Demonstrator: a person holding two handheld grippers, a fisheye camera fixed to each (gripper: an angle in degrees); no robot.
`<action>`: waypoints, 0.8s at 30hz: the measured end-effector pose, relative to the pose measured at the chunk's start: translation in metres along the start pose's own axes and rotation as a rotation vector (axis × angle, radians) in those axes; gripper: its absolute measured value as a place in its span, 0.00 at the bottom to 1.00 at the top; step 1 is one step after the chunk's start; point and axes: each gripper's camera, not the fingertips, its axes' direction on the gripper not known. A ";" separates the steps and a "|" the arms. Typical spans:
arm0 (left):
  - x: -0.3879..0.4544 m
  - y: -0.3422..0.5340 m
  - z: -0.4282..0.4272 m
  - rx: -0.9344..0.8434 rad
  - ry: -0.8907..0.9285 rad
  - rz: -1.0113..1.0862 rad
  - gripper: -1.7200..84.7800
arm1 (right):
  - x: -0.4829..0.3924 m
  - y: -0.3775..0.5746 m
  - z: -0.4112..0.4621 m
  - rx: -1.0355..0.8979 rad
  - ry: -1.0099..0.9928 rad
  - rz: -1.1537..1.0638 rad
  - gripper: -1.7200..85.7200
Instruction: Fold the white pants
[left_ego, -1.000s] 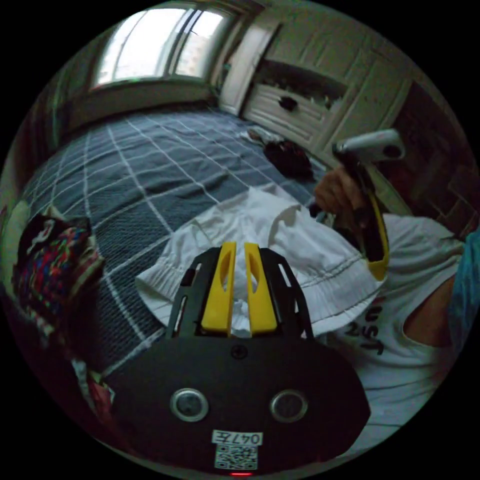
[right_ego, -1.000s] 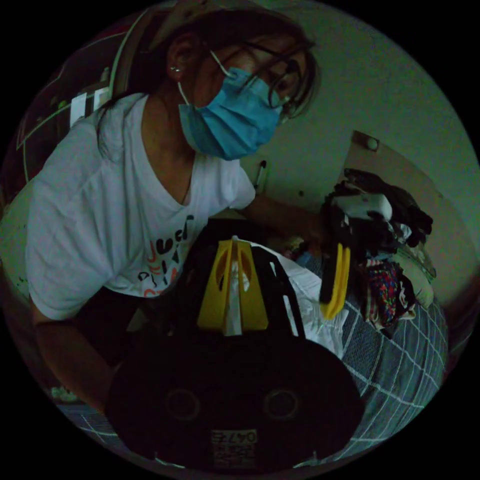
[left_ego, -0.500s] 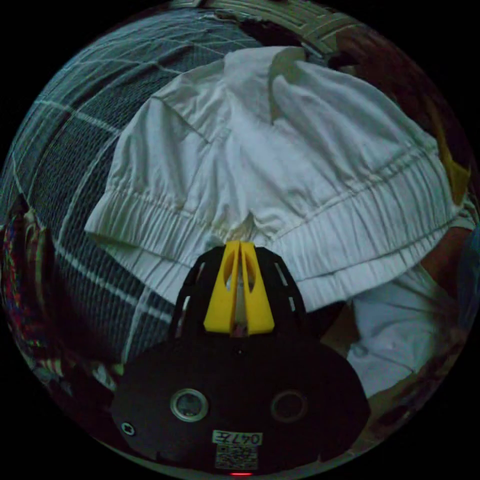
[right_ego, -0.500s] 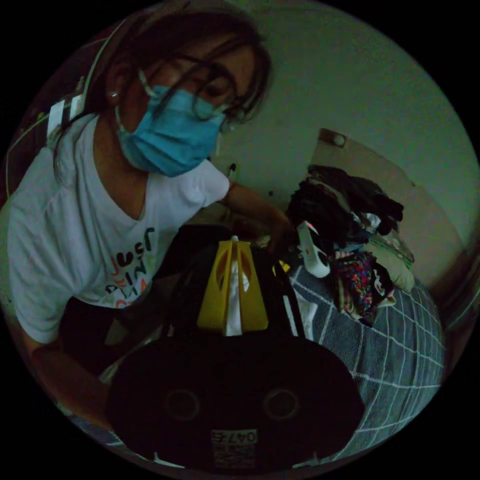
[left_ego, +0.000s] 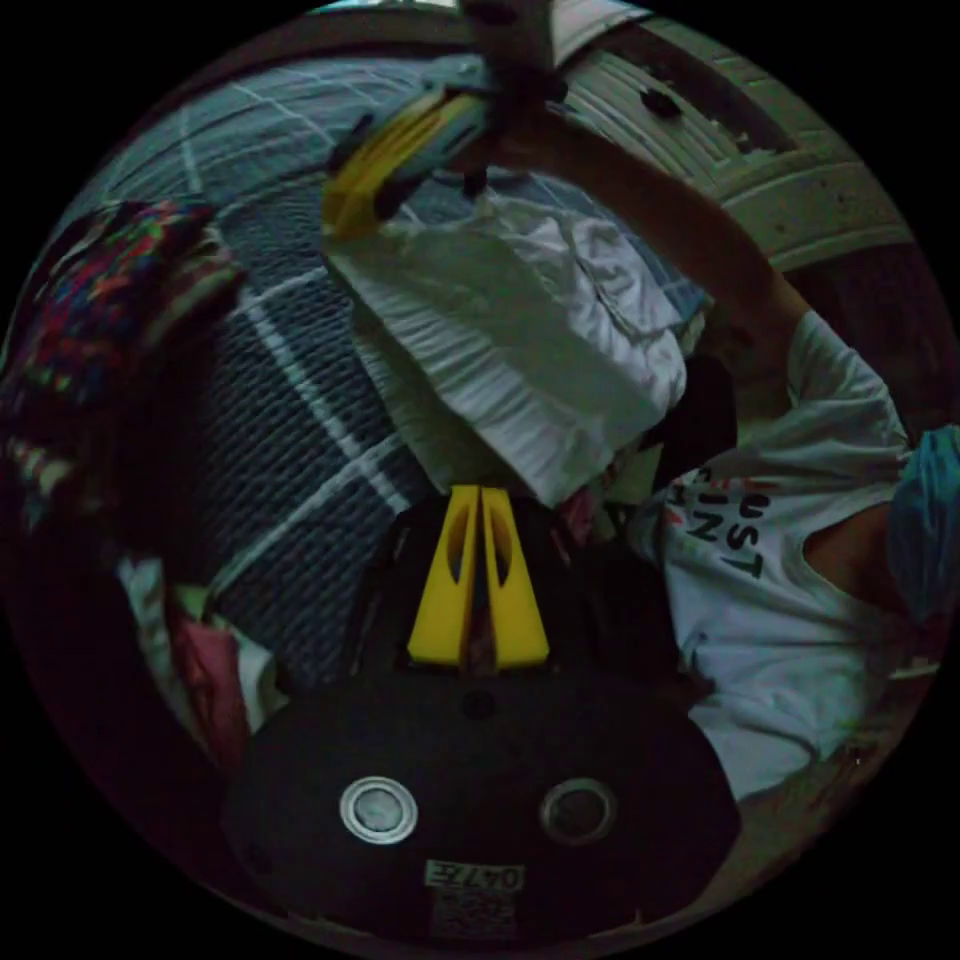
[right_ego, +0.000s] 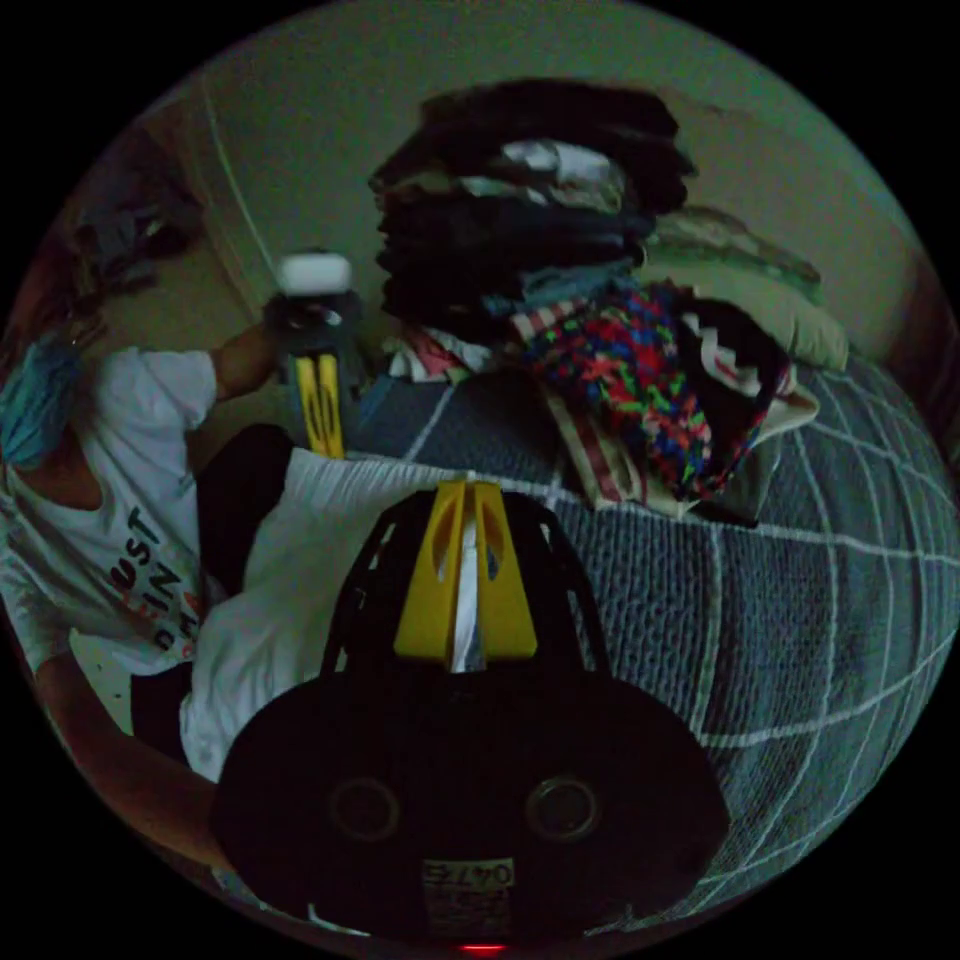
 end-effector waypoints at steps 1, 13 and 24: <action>0.002 0.008 -0.004 0.034 -0.024 -0.021 0.01 | 0.015 0.001 0.018 -0.043 -0.012 0.028 0.03; 0.089 0.086 -0.012 0.642 0.132 -0.072 0.01 | 0.029 0.014 -0.008 0.061 0.012 0.133 0.08; 0.095 0.114 0.042 0.422 -0.050 -0.288 0.01 | -0.002 0.095 0.041 -0.282 0.160 0.267 0.03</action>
